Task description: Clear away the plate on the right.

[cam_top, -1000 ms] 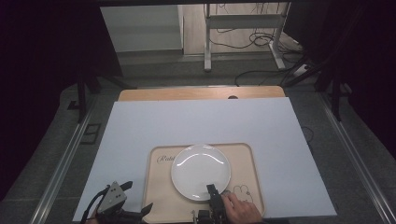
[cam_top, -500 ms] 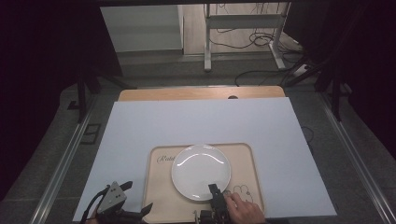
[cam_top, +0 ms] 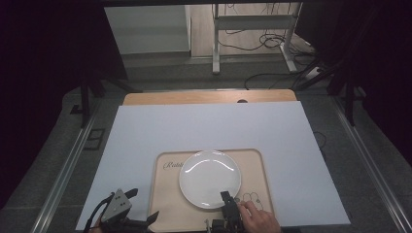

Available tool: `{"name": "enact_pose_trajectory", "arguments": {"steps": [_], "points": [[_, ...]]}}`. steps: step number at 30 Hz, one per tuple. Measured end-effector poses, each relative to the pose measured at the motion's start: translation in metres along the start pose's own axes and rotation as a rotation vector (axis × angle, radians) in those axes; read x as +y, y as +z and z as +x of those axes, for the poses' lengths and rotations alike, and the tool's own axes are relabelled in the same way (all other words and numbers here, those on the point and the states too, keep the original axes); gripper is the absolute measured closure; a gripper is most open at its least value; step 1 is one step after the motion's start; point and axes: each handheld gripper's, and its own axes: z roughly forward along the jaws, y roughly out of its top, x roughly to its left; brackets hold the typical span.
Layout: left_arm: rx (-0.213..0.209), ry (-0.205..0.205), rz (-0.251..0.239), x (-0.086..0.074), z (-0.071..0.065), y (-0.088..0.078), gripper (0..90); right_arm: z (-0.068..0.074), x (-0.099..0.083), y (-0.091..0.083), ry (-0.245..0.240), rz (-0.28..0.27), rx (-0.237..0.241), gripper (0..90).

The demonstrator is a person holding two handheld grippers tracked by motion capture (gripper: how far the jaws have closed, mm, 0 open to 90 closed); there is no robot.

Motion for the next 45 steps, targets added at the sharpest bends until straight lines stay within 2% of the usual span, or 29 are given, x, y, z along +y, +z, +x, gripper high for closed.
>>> {"name": "enact_pose_trajectory", "arguments": {"steps": [8, 9, 11, 14, 16, 17, 18, 19, 20, 22, 23, 24, 30, 32, 33, 36, 45], "points": [[0.001, 0.001, 0.000, 0.000, 0.000, 0.000, 3.0, -0.004, -0.004, -0.004, 0.029, 0.001, -0.011, 38.1], [0.001, 0.001, 0.000, 0.000, 0.000, 0.000, 3.0, -0.006, -0.004, -0.005, 0.014, 0.017, -0.018, 37.8], [0.000, 0.000, -0.001, 0.000, 0.000, 0.000, 3.0, -0.006, -0.005, -0.004, 0.026, -0.006, -0.016, 37.0], [0.001, 0.000, -0.001, 0.000, 0.000, 0.000, 3.0, -0.008, -0.006, -0.006, 0.025, 0.012, -0.027, 35.3], [0.001, 0.000, 0.000, 0.000, 0.000, 0.000, 3.0, -0.008, -0.008, -0.005, 0.034, -0.003, -0.024, 34.1], [0.001, 0.003, 0.003, 0.000, 0.000, 0.000, 3.0, -0.008, -0.007, -0.007, 0.023, 0.033, -0.066, 33.5], [0.001, 0.004, 0.004, 0.000, 0.000, 0.000, 3.0, -0.009, -0.008, -0.007, 0.027, 0.032, -0.066, 32.9], [0.001, 0.004, 0.004, 0.000, 0.000, 0.000, 3.0, -0.010, -0.010, -0.005, 0.044, -0.009, -0.032, 32.4], [0.001, 0.004, 0.003, 0.000, 0.000, 0.000, 3.0, -0.011, -0.010, -0.007, 0.040, 0.011, -0.040, 31.9], [0.001, 0.004, 0.003, 0.000, 0.000, 0.000, 3.0, -0.012, -0.012, -0.007, 0.049, 0.006, -0.041, 30.9], [0.001, 0.004, 0.003, 0.000, 0.000, 0.000, 3.0, -0.013, -0.013, -0.008, 0.048, 0.003, -0.045, 30.2], [0.001, 0.004, 0.003, 0.000, 0.000, 0.000, 3.0, -0.013, -0.013, -0.009, 0.048, 0.015, -0.081, 29.7], [0.000, -0.001, -0.001, 0.000, 0.000, 0.000, 3.0, -0.014, -0.017, -0.010, 0.069, 0.005, -0.104, 25.8], [0.000, -0.001, -0.001, 0.000, 0.000, 0.000, 3.0, -0.015, -0.019, -0.010, 0.073, 0.003, -0.108, 24.9], [0.000, -0.001, -0.002, 0.000, 0.000, 0.000, 3.0, -0.016, -0.020, -0.009, 0.083, -0.013, -0.092, 24.3], [0.000, 0.000, -0.001, 0.000, 0.000, 0.000, 3.0, -0.017, -0.023, -0.010, 0.090, 0.001, -0.114, 23.2], [0.000, 0.000, -0.001, 0.000, 0.000, 0.000, 3.0, -0.023, -0.031, -0.011, 0.140, -0.002, -0.106, 19.9]]}}
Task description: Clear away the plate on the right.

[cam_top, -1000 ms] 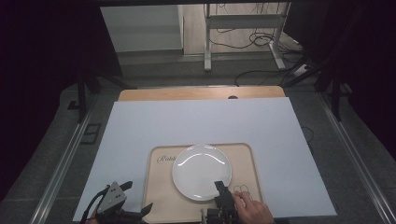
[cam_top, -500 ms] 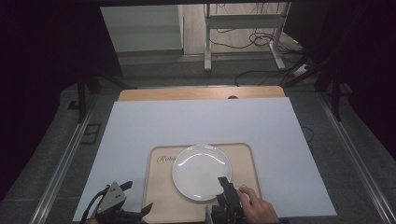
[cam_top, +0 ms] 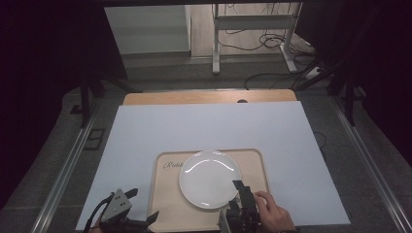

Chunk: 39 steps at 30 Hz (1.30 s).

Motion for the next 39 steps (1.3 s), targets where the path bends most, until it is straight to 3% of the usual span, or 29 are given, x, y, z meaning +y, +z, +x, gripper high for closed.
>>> {"name": "enact_pose_trajectory", "arguments": {"steps": [14, 22, 28, 32, 39], "points": [[-0.001, 0.000, -0.001, 0.000, 0.000, 0.000, 3.0, -0.008, -0.014, -0.001, 0.115, -0.004, 0.017, 16.4], [0.000, 0.000, -0.001, 0.000, 0.000, 0.000, 3.0, -0.012, -0.024, 0.001, 0.189, 0.003, 0.066, 12.4], [0.000, 0.000, -0.001, 0.000, 0.000, 0.000, 3.0, -0.016, -0.030, 0.001, 0.257, 0.008, 0.077, 9.4], [0.000, 0.000, -0.001, 0.000, 0.000, 0.000, 3.0, -0.020, -0.035, 0.000, 0.312, -0.005, 0.129, 7.3], [0.000, 0.001, 0.000, 0.000, 0.000, 0.000, 3.0, -0.025, -0.042, -0.001, 0.372, -0.014, 0.154, 5.2]]}}
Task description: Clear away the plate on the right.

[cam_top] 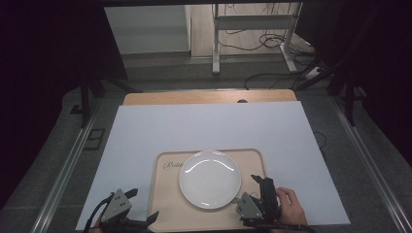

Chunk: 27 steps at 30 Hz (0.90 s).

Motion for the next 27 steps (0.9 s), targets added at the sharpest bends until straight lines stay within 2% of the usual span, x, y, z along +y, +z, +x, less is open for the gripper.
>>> {"name": "enact_pose_trajectory", "arguments": {"steps": [6, 11, 27], "points": [[0.000, 0.000, -0.001, 0.000, 0.000, 0.000, 3.0, -0.005, -0.004, -0.002, 0.056, -0.006, 0.019, 3.8], [-0.001, -0.001, -0.001, 0.000, 0.000, 0.000, 3.0, -0.010, -0.008, -0.003, 0.081, -0.011, 0.028, 2.9], [0.000, -0.001, 0.000, 0.000, 0.000, 0.000, 3.0, -0.024, -0.023, -0.004, 0.235, -0.024, 0.047, 0.0]]}}
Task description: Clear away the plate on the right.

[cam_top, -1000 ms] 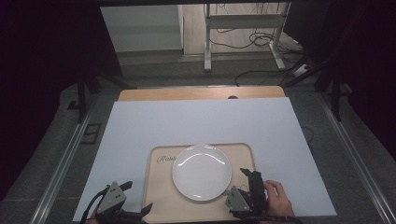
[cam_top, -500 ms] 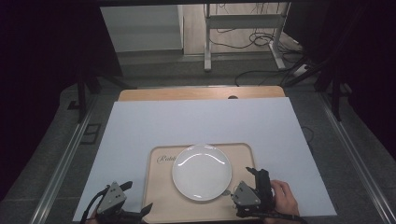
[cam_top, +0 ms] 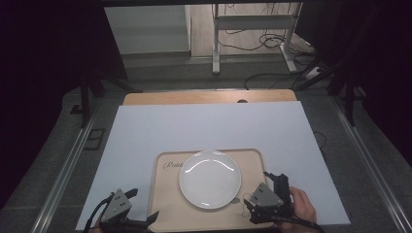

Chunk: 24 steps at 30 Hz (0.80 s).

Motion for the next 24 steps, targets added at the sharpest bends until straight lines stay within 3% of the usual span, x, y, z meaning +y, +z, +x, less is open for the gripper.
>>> {"name": "enact_pose_trajectory", "arguments": {"steps": [24], "points": [[0.001, -0.001, -0.002, 0.000, 0.000, 0.000, 3.0, -0.021, -0.022, -0.002, 0.169, 0.008, 0.048, 0.0]]}}
